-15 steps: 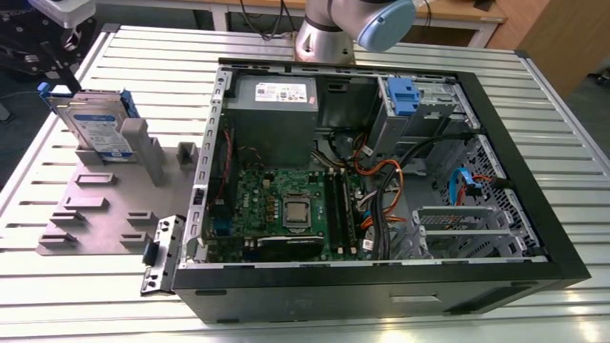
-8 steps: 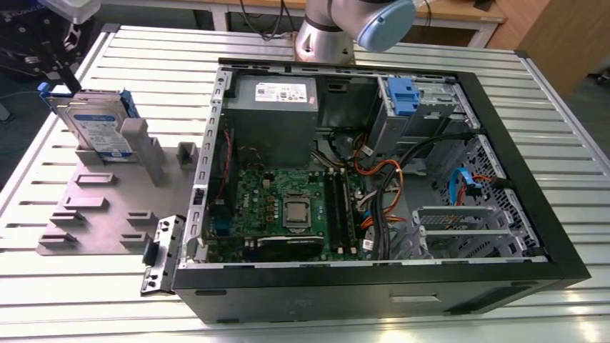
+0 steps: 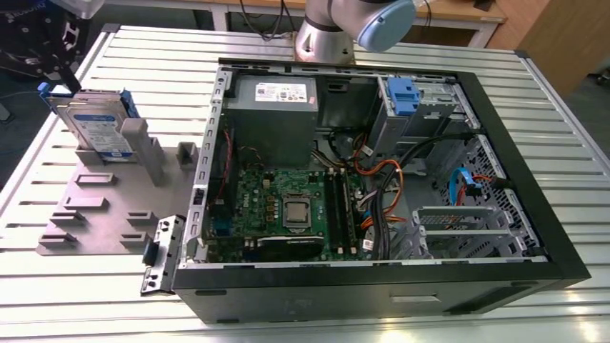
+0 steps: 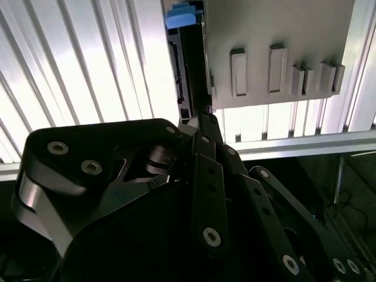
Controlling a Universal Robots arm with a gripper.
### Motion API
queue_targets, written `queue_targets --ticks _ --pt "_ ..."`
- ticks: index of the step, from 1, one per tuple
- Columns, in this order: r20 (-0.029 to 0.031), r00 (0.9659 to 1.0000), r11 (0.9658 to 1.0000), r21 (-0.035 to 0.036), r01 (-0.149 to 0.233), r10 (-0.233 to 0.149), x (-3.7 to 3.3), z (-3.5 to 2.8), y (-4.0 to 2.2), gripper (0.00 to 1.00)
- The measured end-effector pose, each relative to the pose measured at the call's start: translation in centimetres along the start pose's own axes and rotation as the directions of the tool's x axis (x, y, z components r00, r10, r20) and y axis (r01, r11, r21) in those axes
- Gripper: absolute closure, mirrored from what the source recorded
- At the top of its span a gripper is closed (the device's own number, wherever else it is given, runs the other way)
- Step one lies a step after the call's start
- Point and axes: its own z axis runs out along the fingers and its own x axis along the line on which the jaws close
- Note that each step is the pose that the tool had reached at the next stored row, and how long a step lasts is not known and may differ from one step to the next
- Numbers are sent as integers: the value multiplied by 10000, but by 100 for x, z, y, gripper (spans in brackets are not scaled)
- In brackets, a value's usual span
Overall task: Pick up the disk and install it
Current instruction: 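Pick up the disk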
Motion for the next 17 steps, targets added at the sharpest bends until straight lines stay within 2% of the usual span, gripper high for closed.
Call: queue_targets --ticks 2,5,9,11,13,17 --pt "-13 9994 9994 -9 357 -357 0 1 0 89" --pt "-33 9960 9960 -23 892 -892 0 3 0 89" --pt "-57 9868 9869 -45 1615 -1615 0 5 0 89" --pt "-69 9804 9805 -56 1967 -1967 0 6 0 89" --pt "-81 9725 9725 -68 2326 -2327 0 6 0 89" --pt "-102 9534 9534 -92 3016 -3016 0 9 -1 89"
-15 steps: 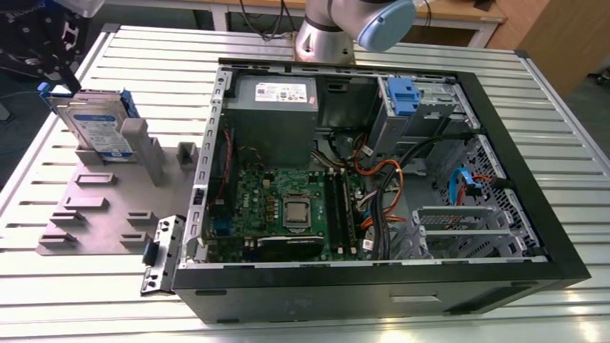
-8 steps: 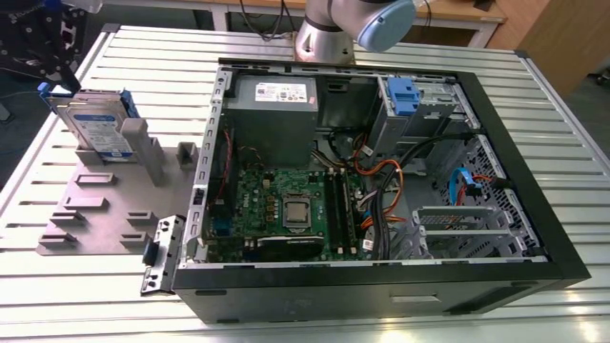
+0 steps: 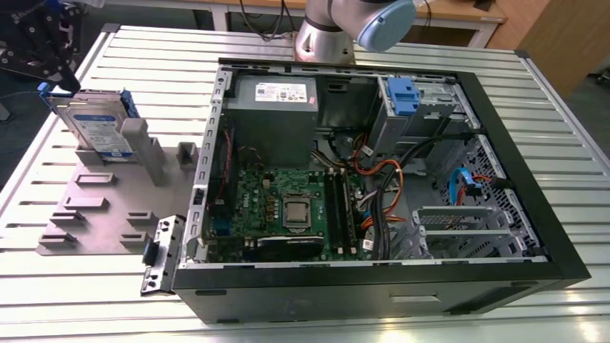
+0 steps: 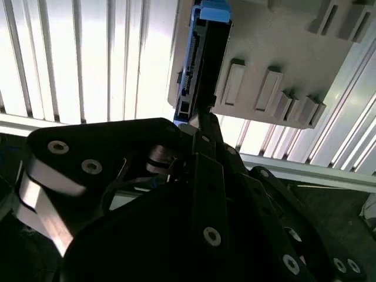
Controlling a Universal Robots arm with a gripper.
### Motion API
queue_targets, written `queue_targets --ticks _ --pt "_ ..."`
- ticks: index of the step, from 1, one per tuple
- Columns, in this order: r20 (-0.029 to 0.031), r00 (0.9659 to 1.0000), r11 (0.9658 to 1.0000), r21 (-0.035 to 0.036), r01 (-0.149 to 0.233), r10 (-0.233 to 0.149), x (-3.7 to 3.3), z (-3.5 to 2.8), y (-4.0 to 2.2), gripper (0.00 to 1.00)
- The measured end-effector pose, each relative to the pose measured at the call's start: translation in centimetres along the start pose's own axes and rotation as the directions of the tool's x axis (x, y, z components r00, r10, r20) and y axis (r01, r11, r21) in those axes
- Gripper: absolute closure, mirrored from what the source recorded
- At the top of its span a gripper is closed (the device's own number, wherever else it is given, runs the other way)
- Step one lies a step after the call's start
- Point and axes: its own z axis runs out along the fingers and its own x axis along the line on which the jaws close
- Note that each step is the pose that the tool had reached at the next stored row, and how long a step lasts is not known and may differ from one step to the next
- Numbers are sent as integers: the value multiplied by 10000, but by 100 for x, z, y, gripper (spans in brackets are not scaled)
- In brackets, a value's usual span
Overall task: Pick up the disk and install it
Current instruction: 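Pick up the disk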
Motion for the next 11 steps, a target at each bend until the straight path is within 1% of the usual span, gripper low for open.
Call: queue_targets --ticks 3,5,8,11 --pt "-20 9985 9985 -13 548 -548 0 1 0 89" --pt "-32 9959 9959 -21 903 -903 0 3 0 89" --pt "-50 9898 9898 -32 1424 -1424 0 4 0 89" --pt "-65 9810 9810 -37 1938 -1938 0 6 0 89"
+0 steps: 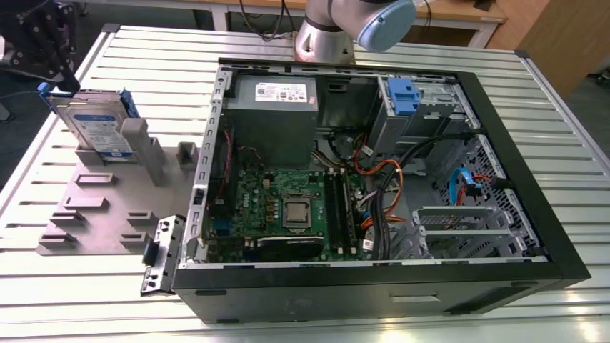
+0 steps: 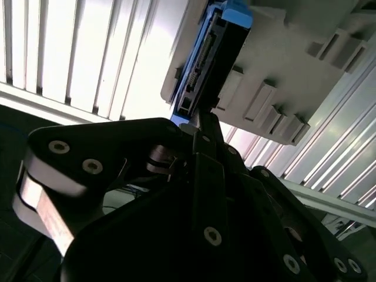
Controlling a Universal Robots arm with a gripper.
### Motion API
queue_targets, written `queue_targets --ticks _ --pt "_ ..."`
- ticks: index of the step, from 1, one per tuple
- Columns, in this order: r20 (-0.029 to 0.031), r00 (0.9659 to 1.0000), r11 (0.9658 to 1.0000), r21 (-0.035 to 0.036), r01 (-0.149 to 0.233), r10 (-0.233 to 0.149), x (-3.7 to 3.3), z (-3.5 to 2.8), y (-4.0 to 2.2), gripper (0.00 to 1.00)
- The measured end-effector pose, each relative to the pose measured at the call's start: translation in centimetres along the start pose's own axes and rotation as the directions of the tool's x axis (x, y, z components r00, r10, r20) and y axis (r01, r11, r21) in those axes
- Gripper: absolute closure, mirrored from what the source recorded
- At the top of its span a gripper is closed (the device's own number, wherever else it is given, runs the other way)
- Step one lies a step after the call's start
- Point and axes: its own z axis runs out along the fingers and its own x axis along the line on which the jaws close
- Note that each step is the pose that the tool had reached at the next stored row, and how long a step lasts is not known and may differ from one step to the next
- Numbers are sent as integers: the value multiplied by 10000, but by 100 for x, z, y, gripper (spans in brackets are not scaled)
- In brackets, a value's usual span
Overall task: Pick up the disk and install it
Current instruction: 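Pick up the disk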
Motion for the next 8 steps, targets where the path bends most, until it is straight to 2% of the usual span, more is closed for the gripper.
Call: queue_targets --ticks 2,4,8 --pt "-3 9998 9998 36 195 -195 0 -1 0 89" --pt "7 9998 9996 153 220 -220 0 1 1 89" --pt "6 9998 9997 173 190 -190 0 4 1 89"
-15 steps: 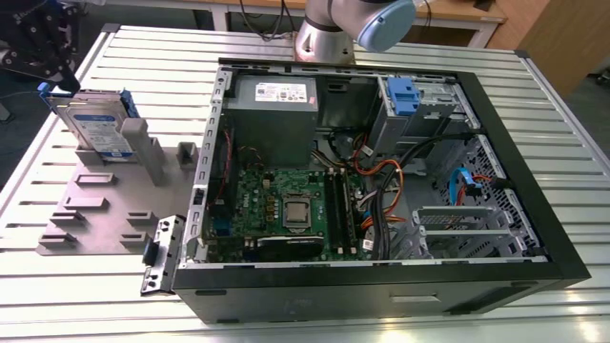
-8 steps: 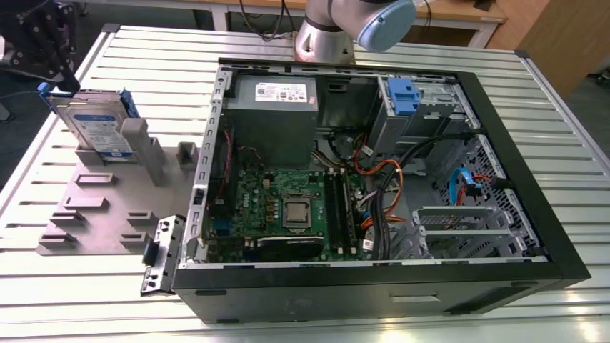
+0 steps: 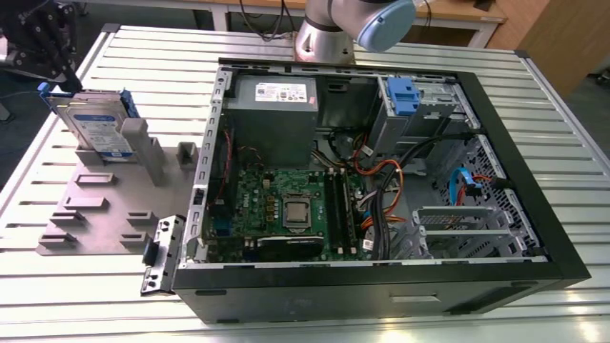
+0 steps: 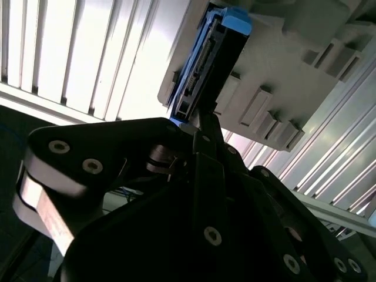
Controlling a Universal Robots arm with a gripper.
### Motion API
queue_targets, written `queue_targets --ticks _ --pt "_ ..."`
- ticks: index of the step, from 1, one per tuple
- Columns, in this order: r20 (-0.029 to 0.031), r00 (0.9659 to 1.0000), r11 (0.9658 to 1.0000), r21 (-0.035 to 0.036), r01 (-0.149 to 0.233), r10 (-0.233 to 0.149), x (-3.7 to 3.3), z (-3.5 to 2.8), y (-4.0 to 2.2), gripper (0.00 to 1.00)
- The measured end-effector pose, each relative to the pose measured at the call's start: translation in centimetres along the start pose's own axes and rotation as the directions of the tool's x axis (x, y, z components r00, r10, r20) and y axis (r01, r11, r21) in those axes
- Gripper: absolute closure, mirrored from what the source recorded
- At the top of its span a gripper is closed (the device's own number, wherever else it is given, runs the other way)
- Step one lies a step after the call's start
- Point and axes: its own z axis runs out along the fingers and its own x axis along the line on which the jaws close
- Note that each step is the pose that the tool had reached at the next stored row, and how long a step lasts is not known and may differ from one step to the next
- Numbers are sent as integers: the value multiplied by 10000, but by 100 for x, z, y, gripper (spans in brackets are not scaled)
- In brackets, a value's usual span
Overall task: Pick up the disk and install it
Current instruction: 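Pick up the disk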
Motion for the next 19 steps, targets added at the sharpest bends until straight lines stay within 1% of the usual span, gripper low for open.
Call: queue_targets --ticks 4,12,15,19 --pt "5 9998 9998 7 -202 202 -1 2 -9 89" --pt "4 9997 9997 6 -241 241 -16 2 -138 89" --pt "5 9997 9997 7 -242 242 -36 7 -141 89" --pt "5 9997 9997 8 -242 242 -76 18 -128 89"
